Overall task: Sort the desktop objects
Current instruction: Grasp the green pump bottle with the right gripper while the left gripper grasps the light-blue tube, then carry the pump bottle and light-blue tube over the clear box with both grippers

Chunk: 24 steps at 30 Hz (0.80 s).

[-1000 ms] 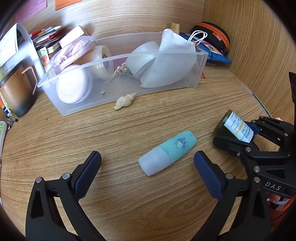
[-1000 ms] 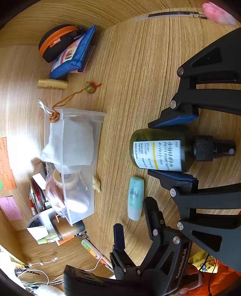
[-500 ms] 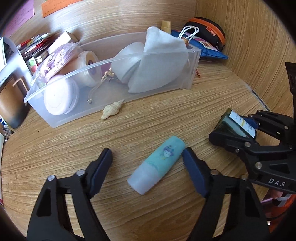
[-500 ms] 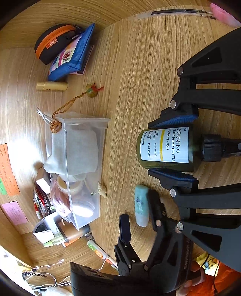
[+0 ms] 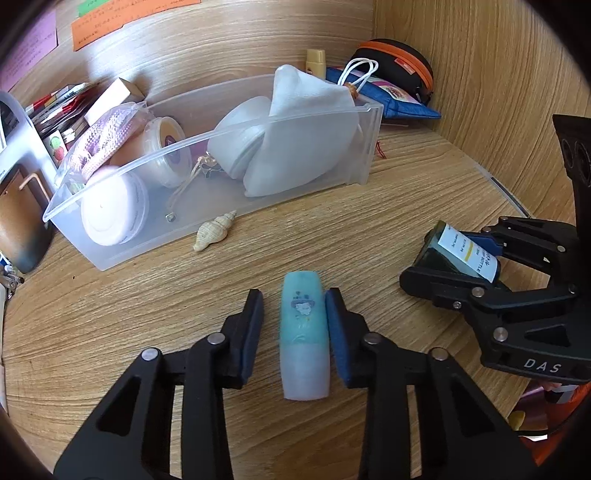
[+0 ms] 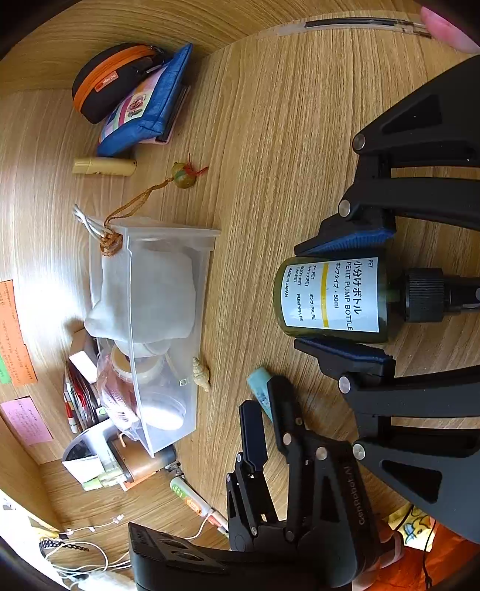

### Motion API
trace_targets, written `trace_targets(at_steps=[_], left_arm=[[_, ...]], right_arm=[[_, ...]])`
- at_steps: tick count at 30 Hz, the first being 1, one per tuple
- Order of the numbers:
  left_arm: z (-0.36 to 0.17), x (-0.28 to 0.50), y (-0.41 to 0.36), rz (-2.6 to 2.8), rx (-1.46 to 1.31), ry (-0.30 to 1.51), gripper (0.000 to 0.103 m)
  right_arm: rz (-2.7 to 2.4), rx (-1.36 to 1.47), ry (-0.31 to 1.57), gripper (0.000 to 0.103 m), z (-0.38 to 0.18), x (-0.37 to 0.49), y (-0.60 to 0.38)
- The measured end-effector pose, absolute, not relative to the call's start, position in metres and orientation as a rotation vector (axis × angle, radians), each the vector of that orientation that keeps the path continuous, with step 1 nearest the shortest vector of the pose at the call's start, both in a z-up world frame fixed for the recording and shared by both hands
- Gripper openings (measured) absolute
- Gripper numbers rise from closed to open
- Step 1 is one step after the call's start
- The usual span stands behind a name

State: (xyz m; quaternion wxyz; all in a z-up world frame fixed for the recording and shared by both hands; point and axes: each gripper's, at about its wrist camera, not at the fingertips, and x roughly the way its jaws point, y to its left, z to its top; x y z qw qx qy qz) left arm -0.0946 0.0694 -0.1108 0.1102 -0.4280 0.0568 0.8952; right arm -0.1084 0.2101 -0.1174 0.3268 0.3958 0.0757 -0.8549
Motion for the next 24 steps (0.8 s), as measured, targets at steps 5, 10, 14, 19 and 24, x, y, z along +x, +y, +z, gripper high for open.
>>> trace_targets(at_steps=[5, 10, 14, 19, 24], left_arm=[[-0.111, -0.094, 0.068, 2.635, -1.240, 0.167, 0.024], [-0.111, -0.093, 0.065, 2.638, -1.239, 0.149, 0.024], [-0.107, -0.091, 0.062, 2.664, -1.209, 0.130, 0.024], [-0.099, -0.087, 0.051, 2.692, -1.161, 0.052, 0.024], [-0.088, -0.084, 0.037, 2.718, -1.117, -0.013, 0.024]], right_arm=[[-2.238, 1.042, 0.197, 0.038, -0.117, -0.110, 0.207], [-2.237, 1.040, 0.194, 0.038, -0.112, -0.109, 0.205], [-2.253, 1.014, 0.192, 0.038, -0.101, -0.107, 0.204], [-2.263, 0.992, 0.196, 0.038, -0.092, -0.108, 0.201], [-2.264, 0.974, 0.213, 0.038, -0.084, -0.108, 0.192]])
